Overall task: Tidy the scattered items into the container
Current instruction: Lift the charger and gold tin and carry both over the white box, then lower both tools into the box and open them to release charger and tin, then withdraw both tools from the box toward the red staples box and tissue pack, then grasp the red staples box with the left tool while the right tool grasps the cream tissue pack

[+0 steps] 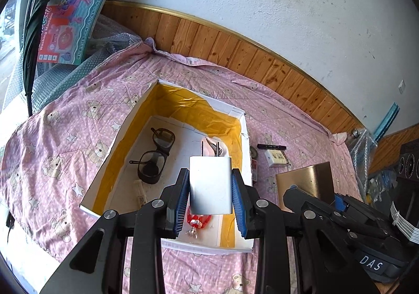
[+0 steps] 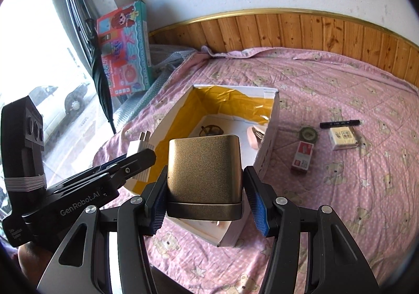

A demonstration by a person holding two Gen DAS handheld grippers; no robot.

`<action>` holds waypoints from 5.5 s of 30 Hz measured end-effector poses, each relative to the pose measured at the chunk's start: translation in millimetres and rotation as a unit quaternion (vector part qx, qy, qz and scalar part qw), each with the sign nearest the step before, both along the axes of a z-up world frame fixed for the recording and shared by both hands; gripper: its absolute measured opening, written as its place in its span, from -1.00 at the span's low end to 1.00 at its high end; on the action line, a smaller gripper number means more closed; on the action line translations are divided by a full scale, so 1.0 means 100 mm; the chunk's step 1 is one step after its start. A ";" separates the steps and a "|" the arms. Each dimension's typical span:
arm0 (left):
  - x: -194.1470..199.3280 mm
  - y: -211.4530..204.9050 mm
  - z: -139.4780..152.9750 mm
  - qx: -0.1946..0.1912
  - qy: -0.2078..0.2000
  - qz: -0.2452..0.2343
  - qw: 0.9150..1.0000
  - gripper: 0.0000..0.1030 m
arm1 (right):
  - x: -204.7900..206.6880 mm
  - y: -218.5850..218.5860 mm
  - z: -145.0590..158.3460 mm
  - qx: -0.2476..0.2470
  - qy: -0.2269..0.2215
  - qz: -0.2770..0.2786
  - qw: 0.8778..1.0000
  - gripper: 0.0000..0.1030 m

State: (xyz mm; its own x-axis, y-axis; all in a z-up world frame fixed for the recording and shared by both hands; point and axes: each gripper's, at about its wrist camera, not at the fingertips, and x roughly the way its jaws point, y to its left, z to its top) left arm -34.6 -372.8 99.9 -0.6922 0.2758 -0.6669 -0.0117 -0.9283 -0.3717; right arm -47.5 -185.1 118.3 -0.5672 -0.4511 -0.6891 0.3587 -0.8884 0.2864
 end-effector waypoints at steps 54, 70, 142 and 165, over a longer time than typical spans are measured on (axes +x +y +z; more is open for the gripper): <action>-1.05 -0.18 -0.88 0.019 -0.145 0.002 0.989 0.06 | -1.83 -0.49 -0.55 -0.011 -0.071 0.023 0.997 0.13; -0.96 0.35 -0.70 -0.018 -0.123 -0.034 0.992 0.06 | -1.29 0.38 -0.54 -0.092 -0.066 -0.022 0.993 0.11; -2.05 2.15 -1.76 -0.088 -0.186 -0.107 0.973 -0.67 | -2.38 2.10 -1.93 0.064 -0.113 -0.127 0.983 0.47; -1.40 2.47 -1.03 -0.086 -0.113 -0.174 0.974 -0.70 | -1.17 2.33 -1.58 -0.029 -0.122 -0.179 0.976 0.47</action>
